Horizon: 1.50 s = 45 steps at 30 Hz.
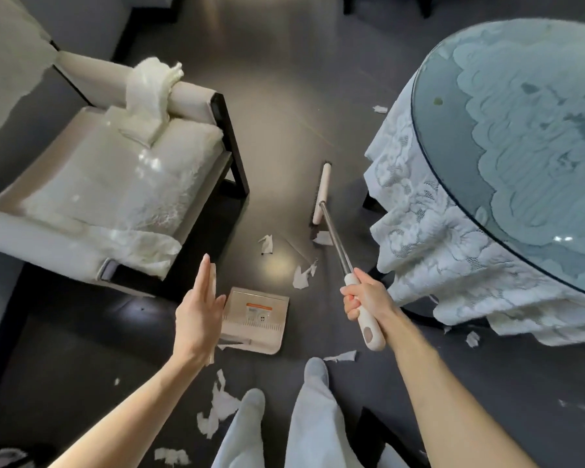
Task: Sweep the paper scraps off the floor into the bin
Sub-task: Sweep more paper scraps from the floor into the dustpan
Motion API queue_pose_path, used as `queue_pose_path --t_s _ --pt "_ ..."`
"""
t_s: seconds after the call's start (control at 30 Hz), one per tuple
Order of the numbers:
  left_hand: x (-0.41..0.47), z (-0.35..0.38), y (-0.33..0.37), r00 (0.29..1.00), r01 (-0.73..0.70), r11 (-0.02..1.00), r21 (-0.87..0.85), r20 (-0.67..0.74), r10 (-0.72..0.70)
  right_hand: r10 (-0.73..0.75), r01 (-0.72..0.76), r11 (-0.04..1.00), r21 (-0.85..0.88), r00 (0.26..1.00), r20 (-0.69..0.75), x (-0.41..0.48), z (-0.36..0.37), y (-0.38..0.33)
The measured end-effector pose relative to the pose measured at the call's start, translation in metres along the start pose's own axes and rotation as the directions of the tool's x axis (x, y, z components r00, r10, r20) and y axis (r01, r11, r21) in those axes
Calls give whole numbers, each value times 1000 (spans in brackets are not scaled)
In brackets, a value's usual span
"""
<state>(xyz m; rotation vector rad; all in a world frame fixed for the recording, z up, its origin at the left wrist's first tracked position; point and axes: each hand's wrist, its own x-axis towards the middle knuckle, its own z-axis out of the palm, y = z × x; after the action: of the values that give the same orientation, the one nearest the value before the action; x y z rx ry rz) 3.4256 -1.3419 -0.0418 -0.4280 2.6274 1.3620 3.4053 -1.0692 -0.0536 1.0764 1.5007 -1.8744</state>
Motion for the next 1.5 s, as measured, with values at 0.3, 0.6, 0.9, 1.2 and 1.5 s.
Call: queue_pose_path --t_s 0.3,0.6,0.9,1.2,1.5 --pt "29 18 15 989 91 993 68 -125 -82 124 -133 978 -163 990 -66 92 -45 -17" --pt "19 12 -3 983 87 996 27 -163 -82 265 -275 894 -353 961 -76 97 -55 19" --pt "-20 -9 -46 993 30 999 -45 -114 -35 296 -332 861 -384 943 -151 49 -19 65" --pt "-60 -48 -91 991 -129 987 -96 26 132 311 -331 884 -331 944 -114 -59 21 143" --pt "-75 -62 -93 971 -231 971 -65 52 235 70 -129 838 -530 989 -129 -84 30 125"
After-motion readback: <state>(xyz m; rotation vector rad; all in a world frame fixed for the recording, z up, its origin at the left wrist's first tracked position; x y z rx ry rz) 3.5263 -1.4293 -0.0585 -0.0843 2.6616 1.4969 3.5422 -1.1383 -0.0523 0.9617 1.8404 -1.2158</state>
